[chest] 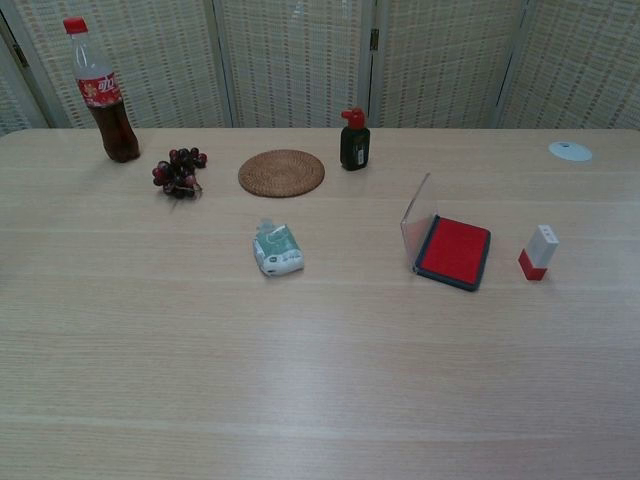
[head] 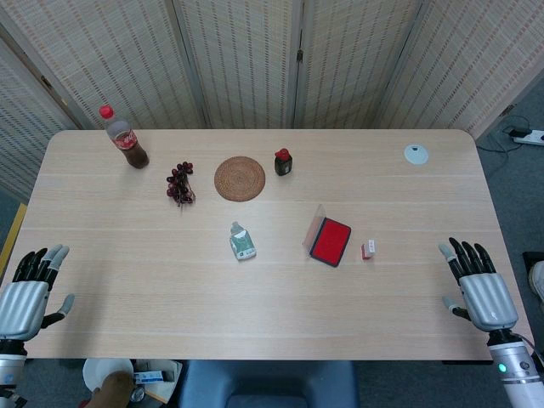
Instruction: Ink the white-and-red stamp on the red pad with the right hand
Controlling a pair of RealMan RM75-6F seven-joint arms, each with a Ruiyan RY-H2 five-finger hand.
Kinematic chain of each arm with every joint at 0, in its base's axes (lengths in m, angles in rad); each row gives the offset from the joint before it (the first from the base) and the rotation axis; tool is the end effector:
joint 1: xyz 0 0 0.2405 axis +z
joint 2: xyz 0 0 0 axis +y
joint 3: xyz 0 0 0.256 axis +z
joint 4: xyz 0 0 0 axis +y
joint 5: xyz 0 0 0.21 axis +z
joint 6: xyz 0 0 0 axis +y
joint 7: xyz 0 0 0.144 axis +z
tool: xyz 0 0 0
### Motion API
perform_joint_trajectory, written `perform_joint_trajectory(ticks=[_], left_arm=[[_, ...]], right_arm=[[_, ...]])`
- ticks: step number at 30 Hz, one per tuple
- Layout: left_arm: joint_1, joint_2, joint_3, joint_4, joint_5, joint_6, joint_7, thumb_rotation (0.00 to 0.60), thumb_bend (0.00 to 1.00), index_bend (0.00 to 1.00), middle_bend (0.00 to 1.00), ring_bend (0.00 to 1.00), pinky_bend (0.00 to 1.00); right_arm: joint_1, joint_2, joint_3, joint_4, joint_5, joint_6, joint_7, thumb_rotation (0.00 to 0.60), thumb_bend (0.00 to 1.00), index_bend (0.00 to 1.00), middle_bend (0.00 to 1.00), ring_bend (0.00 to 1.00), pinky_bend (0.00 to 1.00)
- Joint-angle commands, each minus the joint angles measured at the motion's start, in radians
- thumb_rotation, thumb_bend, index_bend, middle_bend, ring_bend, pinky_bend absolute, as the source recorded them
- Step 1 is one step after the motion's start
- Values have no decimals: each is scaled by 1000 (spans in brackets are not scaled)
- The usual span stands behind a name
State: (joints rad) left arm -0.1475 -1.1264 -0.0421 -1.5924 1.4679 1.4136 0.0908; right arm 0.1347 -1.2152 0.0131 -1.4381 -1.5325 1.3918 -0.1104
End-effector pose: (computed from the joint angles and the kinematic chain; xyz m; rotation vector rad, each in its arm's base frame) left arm -0.3113 0.1991 0.1500 -1.4677 -0.8551 -0.8131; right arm -0.3320 -0.1910 0.1258 1.5609 -0.8002 0.7330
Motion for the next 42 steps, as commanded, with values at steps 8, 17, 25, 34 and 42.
perform_joint_trajectory(ticks=[8, 17, 25, 34, 42], left_arm=[[6, -1, 3, -7, 10, 15, 6, 600, 364, 2, 0, 0, 0], [2, 6, 0, -1, 4, 5, -22, 600, 364, 2, 0, 0, 0], [15, 14, 1, -13, 16, 32, -39, 600, 364, 2, 0, 0, 0], [22, 28, -1, -8, 30, 54, -88, 600, 364, 2, 0, 0, 0], [28, 36, 2, -10, 47, 69, -105, 600, 364, 2, 0, 0, 0]], right_arm=[[9, 1, 1, -9, 1, -16, 3, 600, 188, 10, 0, 0, 0], [109, 95, 26, -163, 80, -219, 7, 600, 203, 10, 0, 0, 0], [236, 165, 100, -330, 289, -453, 12, 600, 229, 191, 0, 0, 0], [339, 150, 156, -366, 493, -503, -90, 600, 254, 292, 0, 0, 0], [442, 124, 147, -379, 730, -471, -317, 600, 254, 292, 0, 0, 0]])
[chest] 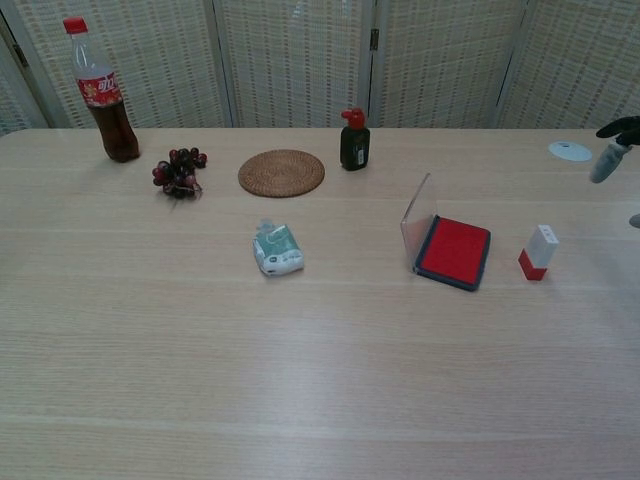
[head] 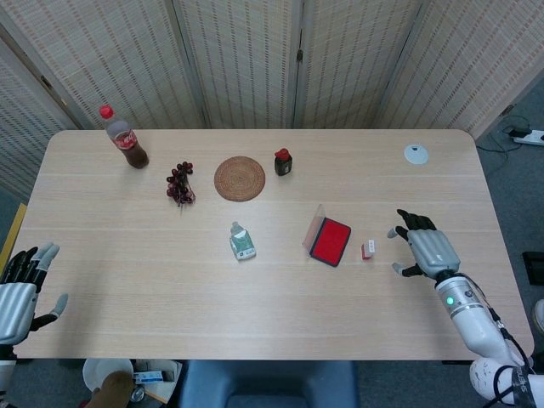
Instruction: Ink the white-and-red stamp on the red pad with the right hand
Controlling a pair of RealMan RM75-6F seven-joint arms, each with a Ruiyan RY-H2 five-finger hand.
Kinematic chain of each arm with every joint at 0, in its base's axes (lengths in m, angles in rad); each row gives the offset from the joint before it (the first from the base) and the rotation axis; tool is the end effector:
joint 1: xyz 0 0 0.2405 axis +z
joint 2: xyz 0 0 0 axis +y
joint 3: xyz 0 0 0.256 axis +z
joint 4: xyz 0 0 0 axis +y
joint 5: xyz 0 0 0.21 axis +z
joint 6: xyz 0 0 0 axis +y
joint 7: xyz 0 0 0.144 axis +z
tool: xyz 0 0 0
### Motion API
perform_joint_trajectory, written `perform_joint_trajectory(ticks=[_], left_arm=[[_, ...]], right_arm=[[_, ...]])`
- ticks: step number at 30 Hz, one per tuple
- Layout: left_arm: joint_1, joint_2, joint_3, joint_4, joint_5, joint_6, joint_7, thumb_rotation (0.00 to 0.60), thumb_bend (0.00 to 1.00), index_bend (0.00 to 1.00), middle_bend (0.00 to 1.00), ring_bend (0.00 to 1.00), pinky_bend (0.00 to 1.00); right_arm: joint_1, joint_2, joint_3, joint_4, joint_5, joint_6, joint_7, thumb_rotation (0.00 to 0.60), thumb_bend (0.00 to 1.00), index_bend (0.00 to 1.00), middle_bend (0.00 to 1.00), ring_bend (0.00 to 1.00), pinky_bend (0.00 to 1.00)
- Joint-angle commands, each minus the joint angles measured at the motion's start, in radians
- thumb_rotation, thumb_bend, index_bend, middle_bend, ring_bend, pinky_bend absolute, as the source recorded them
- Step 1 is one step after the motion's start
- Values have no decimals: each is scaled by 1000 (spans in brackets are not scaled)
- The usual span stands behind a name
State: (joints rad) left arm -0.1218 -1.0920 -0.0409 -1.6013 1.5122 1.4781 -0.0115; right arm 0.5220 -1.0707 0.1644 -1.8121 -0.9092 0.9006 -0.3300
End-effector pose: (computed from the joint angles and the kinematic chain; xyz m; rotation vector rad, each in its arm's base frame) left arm -0.3079 0.1910 0.1662 -1.4291 -0.8656 -0.9126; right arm -0.2426 -0.2989 0.1080 1.6293 -1.1864 0.6308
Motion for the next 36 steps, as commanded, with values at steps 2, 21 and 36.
perform_joint_trajectory(ticks=[2, 21, 36], left_arm=[[5, 4, 1, -2, 6, 9, -6, 600, 364, 2, 0, 0, 0], [29, 24, 7, -5, 46, 64, -52, 600, 364, 2, 0, 0, 0], [35, 27, 8, -3, 57, 74, -65, 600, 364, 2, 0, 0, 0]], right_arm=[[74, -38, -10, 7, 150, 30, -132, 600, 254, 292, 0, 0, 0], [175, -207, -58, 192, 273, 5, -192, 600, 254, 292, 0, 0, 0], [192, -269, -74, 265, 247, 3, -177, 600, 263, 292, 0, 0, 0]])
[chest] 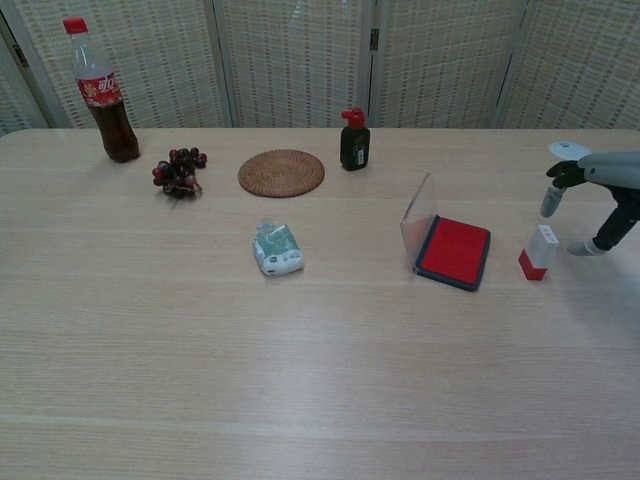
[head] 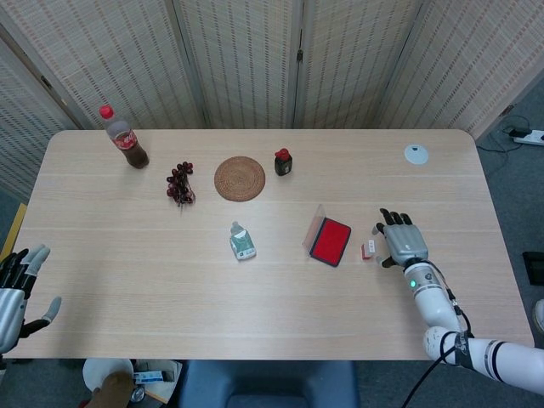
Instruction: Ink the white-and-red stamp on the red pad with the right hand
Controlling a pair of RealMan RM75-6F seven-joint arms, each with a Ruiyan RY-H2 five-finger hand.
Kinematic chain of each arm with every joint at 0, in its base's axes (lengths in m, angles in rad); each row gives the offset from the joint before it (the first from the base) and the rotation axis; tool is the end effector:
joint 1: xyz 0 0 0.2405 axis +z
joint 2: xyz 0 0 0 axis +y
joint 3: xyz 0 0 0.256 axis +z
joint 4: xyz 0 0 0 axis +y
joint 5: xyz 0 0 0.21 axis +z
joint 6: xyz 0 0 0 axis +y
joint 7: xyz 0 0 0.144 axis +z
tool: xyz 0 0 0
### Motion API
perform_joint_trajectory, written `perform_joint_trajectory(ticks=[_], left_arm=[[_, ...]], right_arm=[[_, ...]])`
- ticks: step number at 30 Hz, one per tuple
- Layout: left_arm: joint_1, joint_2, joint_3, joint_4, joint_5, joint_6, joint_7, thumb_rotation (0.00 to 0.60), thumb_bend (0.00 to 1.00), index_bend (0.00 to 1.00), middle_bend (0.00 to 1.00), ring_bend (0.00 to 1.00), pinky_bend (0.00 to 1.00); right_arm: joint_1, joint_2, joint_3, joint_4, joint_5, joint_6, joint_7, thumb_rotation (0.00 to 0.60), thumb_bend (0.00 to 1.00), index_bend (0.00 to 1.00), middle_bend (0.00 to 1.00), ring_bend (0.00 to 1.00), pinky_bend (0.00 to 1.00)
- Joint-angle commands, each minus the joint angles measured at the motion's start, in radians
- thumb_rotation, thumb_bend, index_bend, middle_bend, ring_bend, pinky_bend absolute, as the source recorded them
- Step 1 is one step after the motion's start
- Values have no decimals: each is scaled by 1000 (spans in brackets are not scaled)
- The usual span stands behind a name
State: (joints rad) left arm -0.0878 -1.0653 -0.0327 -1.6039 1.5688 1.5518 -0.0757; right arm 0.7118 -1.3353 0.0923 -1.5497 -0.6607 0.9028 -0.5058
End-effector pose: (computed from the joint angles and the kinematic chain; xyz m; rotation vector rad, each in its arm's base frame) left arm -0.3042 0.1782 0.1794 -1.4122 -0.8474 -0.9875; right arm -0.2470 -0.3405 0.0409 1.6536 -1.1417 0.4755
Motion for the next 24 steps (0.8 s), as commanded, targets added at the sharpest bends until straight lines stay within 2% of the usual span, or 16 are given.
perform_joint_trajectory(ticks=[1, 14, 24], left_arm=[[1, 1, 0, 0, 1, 2, -3, 600, 364, 2, 0, 0, 0], [8, 5, 1, 0, 13, 17, -13, 600, 364, 2, 0, 0, 0], [16, 10, 0, 4, 19, 33, -34, 600, 364, 2, 0, 0, 0]], right_arm=[[3, -8, -3, 4, -4, 1, -1, 600, 264, 292, 0, 0, 0], [16, -43, -10, 40, 0, 3, -12, 600, 291, 297, 0, 0, 0], [22, -73, -10, 73, -1, 0, -13, 600, 332, 381, 0, 0, 0]])
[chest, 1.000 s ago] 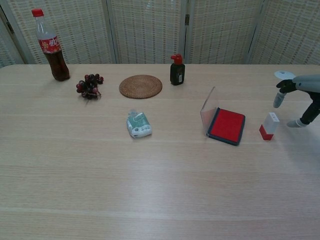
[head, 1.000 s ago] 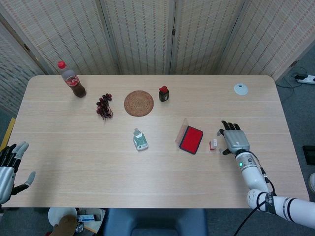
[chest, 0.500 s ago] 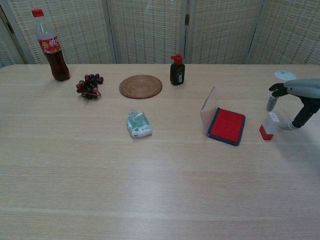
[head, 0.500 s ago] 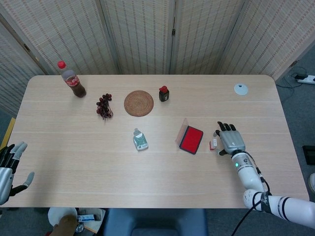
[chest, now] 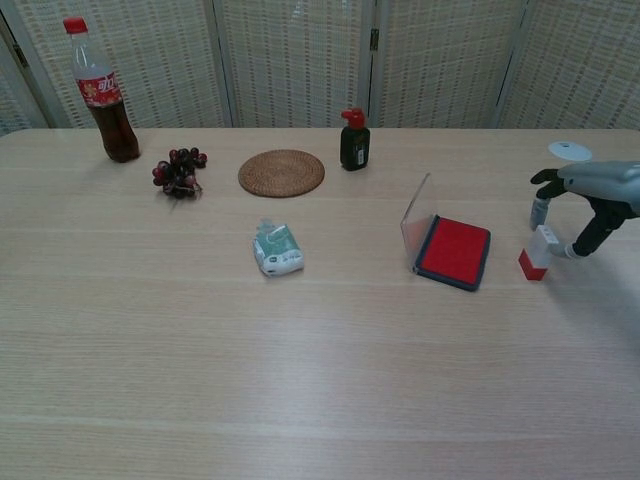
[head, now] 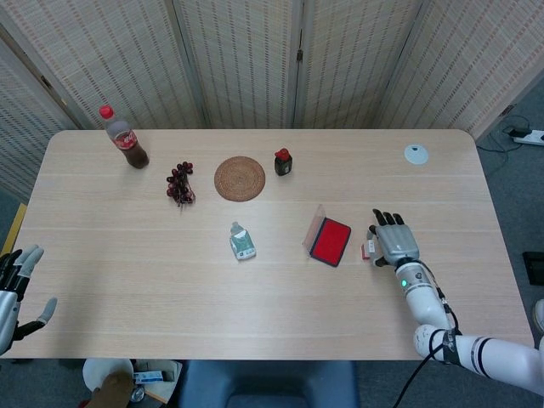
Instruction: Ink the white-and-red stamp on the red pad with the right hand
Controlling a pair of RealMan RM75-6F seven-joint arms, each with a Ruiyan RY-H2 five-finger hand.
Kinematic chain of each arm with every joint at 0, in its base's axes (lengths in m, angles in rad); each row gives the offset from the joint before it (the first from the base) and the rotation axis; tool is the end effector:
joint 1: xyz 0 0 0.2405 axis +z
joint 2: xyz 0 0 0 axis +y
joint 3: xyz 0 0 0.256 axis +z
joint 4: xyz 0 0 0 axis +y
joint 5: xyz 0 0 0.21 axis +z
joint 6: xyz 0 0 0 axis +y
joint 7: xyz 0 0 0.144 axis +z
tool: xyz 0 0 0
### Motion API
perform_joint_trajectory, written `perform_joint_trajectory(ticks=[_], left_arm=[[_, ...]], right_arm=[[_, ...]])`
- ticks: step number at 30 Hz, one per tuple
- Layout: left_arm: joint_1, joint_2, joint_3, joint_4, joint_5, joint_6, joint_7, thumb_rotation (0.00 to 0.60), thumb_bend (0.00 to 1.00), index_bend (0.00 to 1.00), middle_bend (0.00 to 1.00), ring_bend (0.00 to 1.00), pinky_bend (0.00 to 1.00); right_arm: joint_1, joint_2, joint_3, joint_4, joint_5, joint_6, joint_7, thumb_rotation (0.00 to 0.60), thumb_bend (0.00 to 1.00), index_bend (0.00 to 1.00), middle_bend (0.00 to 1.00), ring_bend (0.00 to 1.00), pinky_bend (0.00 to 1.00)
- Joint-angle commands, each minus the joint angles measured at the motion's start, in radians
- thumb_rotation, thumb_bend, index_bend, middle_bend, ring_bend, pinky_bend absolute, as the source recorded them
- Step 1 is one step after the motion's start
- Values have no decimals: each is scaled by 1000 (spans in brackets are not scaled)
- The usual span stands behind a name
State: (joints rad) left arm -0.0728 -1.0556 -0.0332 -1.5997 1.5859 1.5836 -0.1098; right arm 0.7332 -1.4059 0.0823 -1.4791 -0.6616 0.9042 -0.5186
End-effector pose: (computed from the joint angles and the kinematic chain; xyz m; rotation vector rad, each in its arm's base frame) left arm -0.3039 0.1734 0.1858 -1.3967 -0.8420 -1.0216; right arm -0.2451 -0.3460 0.0225 1.6741 -1.1170 0.4687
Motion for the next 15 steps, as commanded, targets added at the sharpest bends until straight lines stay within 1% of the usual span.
perform_joint_trajectory(ticks=[1, 6, 10, 15], left_arm=[[1, 0, 1, 0, 3, 2, 1, 600, 364, 2, 0, 0, 0], [3, -1, 0, 1, 5, 6, 3, 600, 364, 2, 0, 0, 0], [5, -3, -2, 5, 6, 11, -2, 600, 364, 2, 0, 0, 0], [6, -4, -2, 7, 6, 14, -4, 600, 364, 2, 0, 0, 0]], right_arm=[[1, -4, 0, 5, 0, -1, 0, 600, 338, 384, 0, 0, 0], [1, -13, 1, 15, -7, 4, 0, 600, 365, 416, 4, 0, 0], [-3, -25, 5, 25, -23, 19, 5, 600, 386, 464, 27, 0, 0], [-6, -20, 13, 8, -37, 38, 7, 600, 404, 499, 38, 0, 0]])
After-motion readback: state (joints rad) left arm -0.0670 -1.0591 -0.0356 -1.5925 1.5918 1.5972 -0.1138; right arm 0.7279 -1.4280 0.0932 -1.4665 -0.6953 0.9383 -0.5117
